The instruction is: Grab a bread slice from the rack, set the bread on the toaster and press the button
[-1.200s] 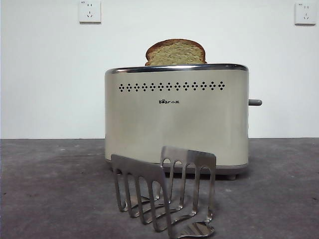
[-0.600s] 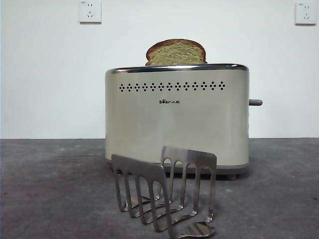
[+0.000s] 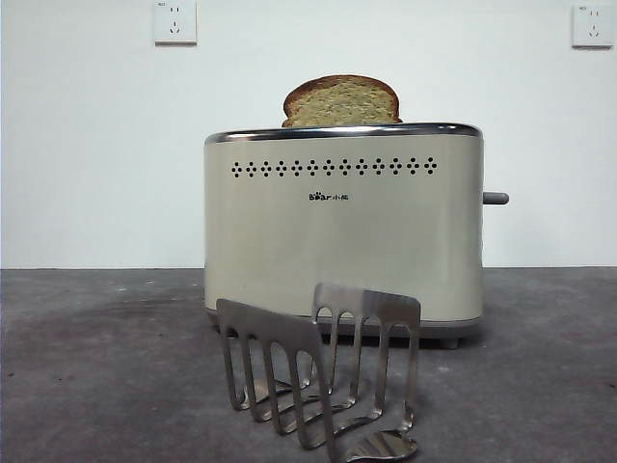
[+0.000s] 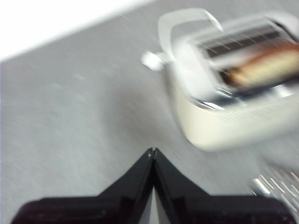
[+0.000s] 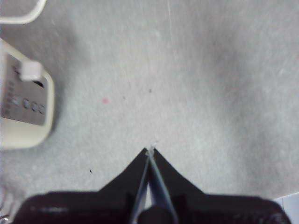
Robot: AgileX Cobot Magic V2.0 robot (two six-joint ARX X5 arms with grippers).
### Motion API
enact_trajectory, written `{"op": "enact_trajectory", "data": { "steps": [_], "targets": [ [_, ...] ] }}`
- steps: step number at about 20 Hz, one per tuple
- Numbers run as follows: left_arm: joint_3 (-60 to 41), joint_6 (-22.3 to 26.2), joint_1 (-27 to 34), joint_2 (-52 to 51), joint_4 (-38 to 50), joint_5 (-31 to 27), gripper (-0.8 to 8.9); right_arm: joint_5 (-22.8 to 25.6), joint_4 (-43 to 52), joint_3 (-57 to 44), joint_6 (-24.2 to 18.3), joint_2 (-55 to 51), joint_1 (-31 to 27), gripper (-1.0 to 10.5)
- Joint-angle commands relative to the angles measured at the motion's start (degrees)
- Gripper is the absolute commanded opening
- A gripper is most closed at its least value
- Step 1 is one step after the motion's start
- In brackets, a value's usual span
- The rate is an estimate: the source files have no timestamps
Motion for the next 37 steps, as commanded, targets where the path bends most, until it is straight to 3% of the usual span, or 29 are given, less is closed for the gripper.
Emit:
{"op": "enact_trajectory", "data": {
  "steps": [1,3,5,10,20,37],
  "targets": [
    [-21.8,2.1,5.4,-10.2,16.8,1.6,-0.03,0.2,0.3,0.1,-0.6,3.1,0.0,0.0],
    [-39.8,2.6,11.5,-20.8,31.1,4.1,-0.03,0.2,1.7,0.1,-0.6,6.1,0.0,0.0],
    [-53.1,1.5,16.2,-31.1,40.1,7.5,-0.03,0.2,3.4,0.1,-0.6,8.4,0.0,0.0],
    [-68.5,-2.5,21.1,-47.5,43.3,6.9,-0.03,0.2,12.5,0.1,-0.6,12.7,0.0,0.0],
    [-76.5,-2.6,22.0,-54.6,45.6,6.9,-0.03,0.3,28.3,0.1,-0.6,13.5,0.0,0.0],
    [-76.5,-2.6,24.0,-54.6,45.4,7.3,-0.03,0.3,28.2,0.1,-0.6,13.5,0.0,0.0]
  ]
}}
